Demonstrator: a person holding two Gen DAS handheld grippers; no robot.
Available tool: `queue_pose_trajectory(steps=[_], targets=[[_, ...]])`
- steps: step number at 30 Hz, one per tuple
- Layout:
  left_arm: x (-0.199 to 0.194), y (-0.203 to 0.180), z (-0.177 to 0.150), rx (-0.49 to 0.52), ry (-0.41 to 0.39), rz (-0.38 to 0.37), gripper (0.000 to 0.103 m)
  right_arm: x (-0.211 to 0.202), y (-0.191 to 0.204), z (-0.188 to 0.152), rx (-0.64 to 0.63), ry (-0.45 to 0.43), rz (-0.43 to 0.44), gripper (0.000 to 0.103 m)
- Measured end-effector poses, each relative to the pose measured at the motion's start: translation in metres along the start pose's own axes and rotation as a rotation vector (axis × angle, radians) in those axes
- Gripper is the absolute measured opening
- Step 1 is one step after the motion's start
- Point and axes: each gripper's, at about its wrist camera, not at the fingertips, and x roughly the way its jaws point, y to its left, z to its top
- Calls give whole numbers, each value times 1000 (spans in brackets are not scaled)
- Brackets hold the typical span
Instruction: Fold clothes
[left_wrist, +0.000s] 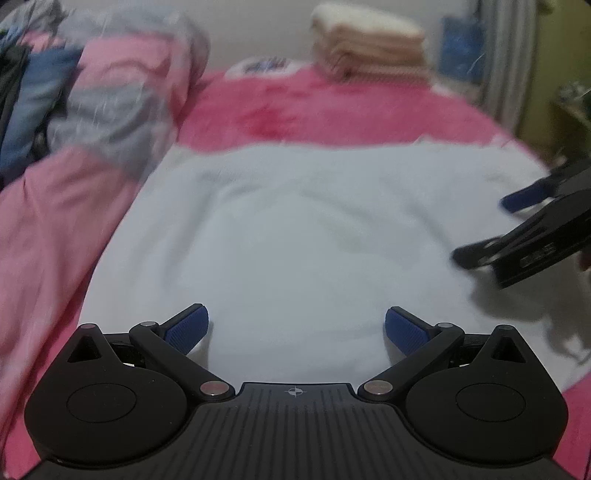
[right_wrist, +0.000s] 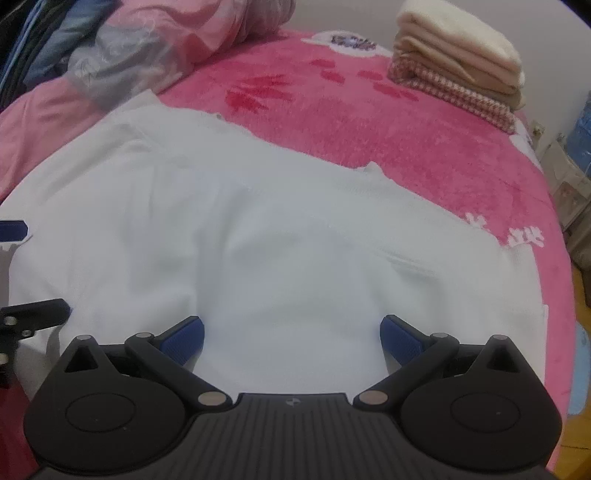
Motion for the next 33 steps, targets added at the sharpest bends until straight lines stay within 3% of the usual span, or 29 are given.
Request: queue_pose_trajectory(steps=[5, 10, 12, 13, 14, 19, 24, 26, 33], targets=[[-1, 2, 9, 4, -78, -11, 102, -10, 1, 5, 18, -67, 5, 103], [11, 10, 10, -37, -64, -4, 96, -18, 11, 13, -22, -167, 35, 100], [15, 14, 7, -54, -51, -13, 88, -13, 15, 15, -36, -169, 53, 94], [17, 16, 5, -62, -45, -20, 78, -9, 16, 15, -40, -165, 57, 85], [19, 18, 4, -67, -37, -27, 77, -5, 18, 15, -43, -157, 57, 75], [25, 16, -1, -39, -28, -24, 75, 4, 15, 15, -59, -188, 39, 58], [27, 19, -1, -44, -28, -34, 76, 14, -19, 25, 78, -214, 13, 53], [27, 19, -1, -42, -29, -36, 77, 17, -27, 27, 102, -220, -26, 52], [28, 21, -2, -45, -33, -40, 77, 18, -29, 31, 128, -226, -38, 52]])
